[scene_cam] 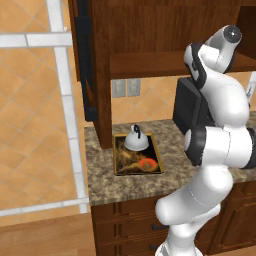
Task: Pick the kettle from the counter and place it on the tray. Then pick the mug from the cabinet and place it on the tray. Then close the cabinet doors.
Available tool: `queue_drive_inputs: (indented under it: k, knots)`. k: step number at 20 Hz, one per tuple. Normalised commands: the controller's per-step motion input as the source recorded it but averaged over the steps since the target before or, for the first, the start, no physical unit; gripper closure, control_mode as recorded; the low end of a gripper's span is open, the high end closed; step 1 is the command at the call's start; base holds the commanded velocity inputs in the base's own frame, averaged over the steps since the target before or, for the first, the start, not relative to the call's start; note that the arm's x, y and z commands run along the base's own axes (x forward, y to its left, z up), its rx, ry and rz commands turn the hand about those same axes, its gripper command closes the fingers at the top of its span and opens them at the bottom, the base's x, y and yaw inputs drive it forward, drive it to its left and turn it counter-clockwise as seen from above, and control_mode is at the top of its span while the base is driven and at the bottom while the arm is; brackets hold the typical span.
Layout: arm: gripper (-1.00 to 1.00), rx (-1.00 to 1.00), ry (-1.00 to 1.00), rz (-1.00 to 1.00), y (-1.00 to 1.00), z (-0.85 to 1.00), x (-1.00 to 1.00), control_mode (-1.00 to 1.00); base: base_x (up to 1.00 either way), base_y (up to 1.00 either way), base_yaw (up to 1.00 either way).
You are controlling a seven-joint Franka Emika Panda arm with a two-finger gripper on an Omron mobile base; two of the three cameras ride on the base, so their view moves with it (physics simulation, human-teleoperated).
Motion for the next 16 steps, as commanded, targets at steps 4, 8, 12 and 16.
queue_drive_inputs:
  k: [4,8,12,16]
  knots:
    - [-1.00,0.00,0.00,0.00,-0.04,-0.03,0.12,-1.00,0.00,0.00,0.00]
    - [-1.00,0.00,0.00,0.00,-0.03,-0.03,0.13,-1.00,0.00,0.00,0.00]
    - [-1.00,0.00,0.02,0.00,-0.01,-0.06,0.13,-1.00,0.00,0.00,0.00]
    - [-1.00,0.00,0.01,0.00,0.00,-0.03,0.16,-1.00,0.00,0.00,0.00]
